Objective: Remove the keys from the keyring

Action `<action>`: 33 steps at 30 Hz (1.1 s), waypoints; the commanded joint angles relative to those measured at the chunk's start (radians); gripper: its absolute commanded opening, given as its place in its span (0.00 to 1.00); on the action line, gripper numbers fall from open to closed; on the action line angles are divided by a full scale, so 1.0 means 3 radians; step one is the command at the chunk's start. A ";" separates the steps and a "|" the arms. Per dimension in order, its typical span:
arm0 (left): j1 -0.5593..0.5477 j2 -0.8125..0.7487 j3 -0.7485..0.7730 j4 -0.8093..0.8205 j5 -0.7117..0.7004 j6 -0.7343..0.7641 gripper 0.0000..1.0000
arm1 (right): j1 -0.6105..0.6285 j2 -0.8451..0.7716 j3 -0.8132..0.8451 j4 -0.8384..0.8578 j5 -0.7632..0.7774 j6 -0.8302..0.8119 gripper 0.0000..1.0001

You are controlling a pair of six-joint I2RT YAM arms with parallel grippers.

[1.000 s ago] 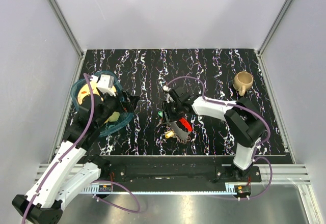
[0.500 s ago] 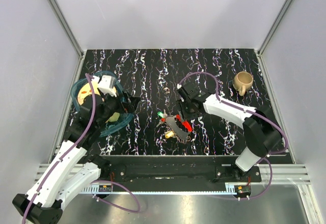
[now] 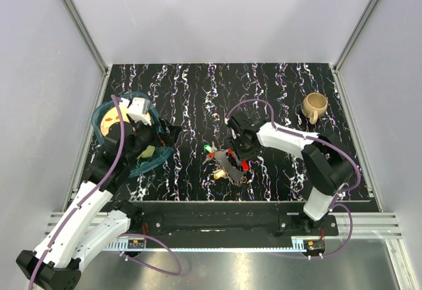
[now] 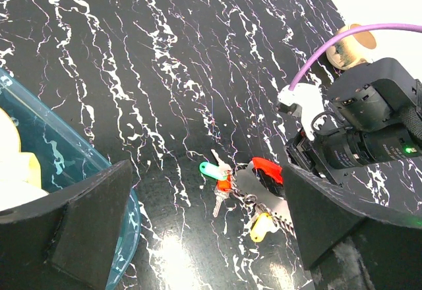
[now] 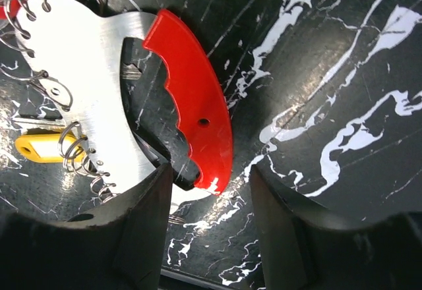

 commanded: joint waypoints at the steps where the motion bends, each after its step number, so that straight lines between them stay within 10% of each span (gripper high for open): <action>1: 0.0004 0.0016 0.0013 0.0105 0.0034 -0.0012 0.99 | -0.0023 0.0062 0.0033 0.0196 -0.0179 -0.0137 0.56; 33: -0.0037 -0.0021 -0.0018 -0.0119 -0.0278 0.0254 0.92 | -0.0105 -0.0050 -0.0100 0.0477 -0.0323 -0.0351 0.29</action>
